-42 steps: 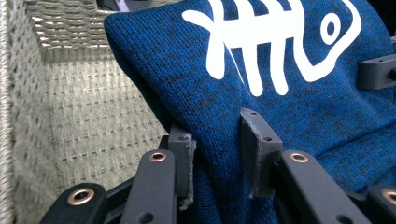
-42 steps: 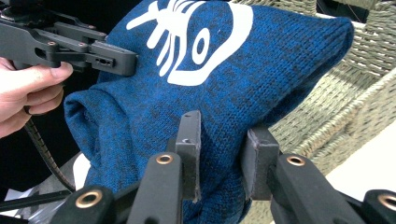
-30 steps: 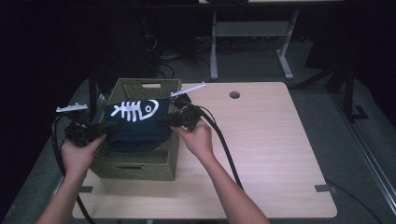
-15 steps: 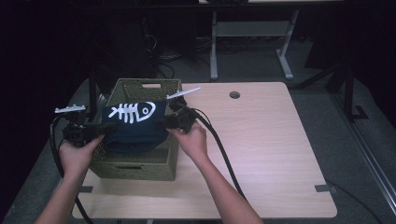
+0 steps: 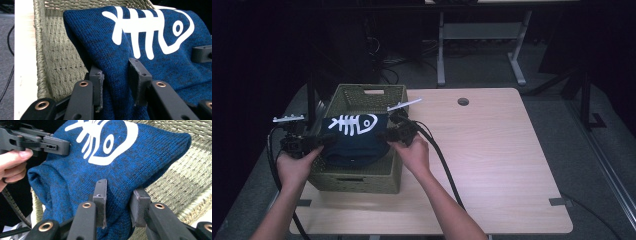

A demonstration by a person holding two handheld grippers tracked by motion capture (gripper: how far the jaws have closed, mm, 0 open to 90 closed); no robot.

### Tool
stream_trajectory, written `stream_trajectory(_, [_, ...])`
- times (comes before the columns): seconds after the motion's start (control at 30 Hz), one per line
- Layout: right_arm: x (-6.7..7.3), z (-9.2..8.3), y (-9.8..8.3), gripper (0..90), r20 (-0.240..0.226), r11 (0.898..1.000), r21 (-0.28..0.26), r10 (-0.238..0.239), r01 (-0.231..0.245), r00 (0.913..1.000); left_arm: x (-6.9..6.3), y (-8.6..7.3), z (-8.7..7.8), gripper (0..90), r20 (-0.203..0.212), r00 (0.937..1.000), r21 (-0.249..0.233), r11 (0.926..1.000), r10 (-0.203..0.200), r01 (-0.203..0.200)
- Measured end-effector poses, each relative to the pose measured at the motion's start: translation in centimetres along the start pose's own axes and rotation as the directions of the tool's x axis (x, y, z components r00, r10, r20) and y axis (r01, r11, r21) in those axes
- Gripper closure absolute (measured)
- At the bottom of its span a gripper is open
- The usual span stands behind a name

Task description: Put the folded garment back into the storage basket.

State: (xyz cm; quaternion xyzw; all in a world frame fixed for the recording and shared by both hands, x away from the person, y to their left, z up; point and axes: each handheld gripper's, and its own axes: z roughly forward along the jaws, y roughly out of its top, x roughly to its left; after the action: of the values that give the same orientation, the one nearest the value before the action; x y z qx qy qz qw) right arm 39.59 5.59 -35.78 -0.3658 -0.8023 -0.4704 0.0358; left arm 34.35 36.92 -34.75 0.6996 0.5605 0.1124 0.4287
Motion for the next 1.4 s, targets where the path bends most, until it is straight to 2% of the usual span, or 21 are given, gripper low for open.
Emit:
stream_trajectory(0.27, [-0.2,0.5,-0.4,69.1,0.002,1.000,0.010,0.009,-0.009,1.0000,0.2,-0.3,0.4,66.3,-0.018,0.9998,0.031,0.9995,0.005,-0.004])
stream_trajectory(0.43, [-0.2,0.8,-0.6,68.0,0.023,1.000,0.026,-0.001,0.001,0.9997,0.3,-0.5,1.0,66.2,-0.026,0.9996,0.059,0.9982,0.013,-0.011])
stream_trajectory(0.7, [-0.3,1.1,-1.2,66.6,0.040,0.999,0.043,-0.007,0.005,0.9992,0.2,-0.5,1.3,65.7,-0.037,0.9990,0.074,0.9970,0.024,-0.022])
stream_trajectory(0.8, [-0.2,1.1,-1.2,66.3,0.048,0.999,0.047,-0.016,0.014,0.9987,0.3,-0.5,1.3,65.7,-0.036,0.9992,0.072,0.9973,0.019,-0.016])
stream_trajectory(0.93, [0.0,1.0,-1.2,61.6,0.066,0.998,0.048,-0.032,0.029,0.9973,0.3,-0.5,1.4,64.8,-0.046,0.9987,0.073,0.9972,0.022,-0.019])
stream_trajectory(0.97, [0.0,1.0,-1.1,57.6,0.072,0.999,0.044,-0.035,0.032,0.9968,0.3,-0.5,1.4,62.8,-0.062,0.9978,0.069,0.9974,0.024,-0.019])
stream_trajectory(1.0, [0.1,0.7,-1.0,46.9,0.103,0.999,0.031,-0.031,0.028,0.9942,0.2,-0.4,1.4,55.5,-0.100,0.9948,0.053,0.9985,0.020,-0.014])
stream_trajectory(1.03, [0.1,0.7,-1.0,46.9,0.103,0.999,0.031,-0.031,0.028,0.9942,0.2,-0.4,1.4,55.2,-0.100,0.9948,0.053,0.9985,0.020,-0.014])
stream_trajectory(1.07, [0.4,0.4,-0.9,44.7,0.146,0.999,0.017,-0.049,0.047,0.9880,0.1,-0.4,1.5,53.8,-0.112,0.9934,0.058,0.9981,0.028,-0.021])
stream_trajectory(1.1, [0.4,0.4,-0.9,44.7,0.146,0.999,0.017,-0.049,0.047,0.9880,0.0,-0.4,1.5,53.8,-0.124,0.9917,0.052,0.9983,0.033,-0.027])
stream_trajectory(1.17, [0.8,0.0,-0.8,45.0,0.163,0.997,0.008,-0.081,0.080,0.9834,-0.1,-0.3,1.5,52.2,-0.127,0.9912,0.041,0.9987,0.036,-0.031])
stream_trajectory(1.4, [0.6,-0.5,-0.6,45.0,0.127,0.997,-0.012,-0.071,0.073,0.9894,-0.3,-0.3,1.3,52.8,-0.101,0.9944,0.020,0.9994,0.031,-0.029])
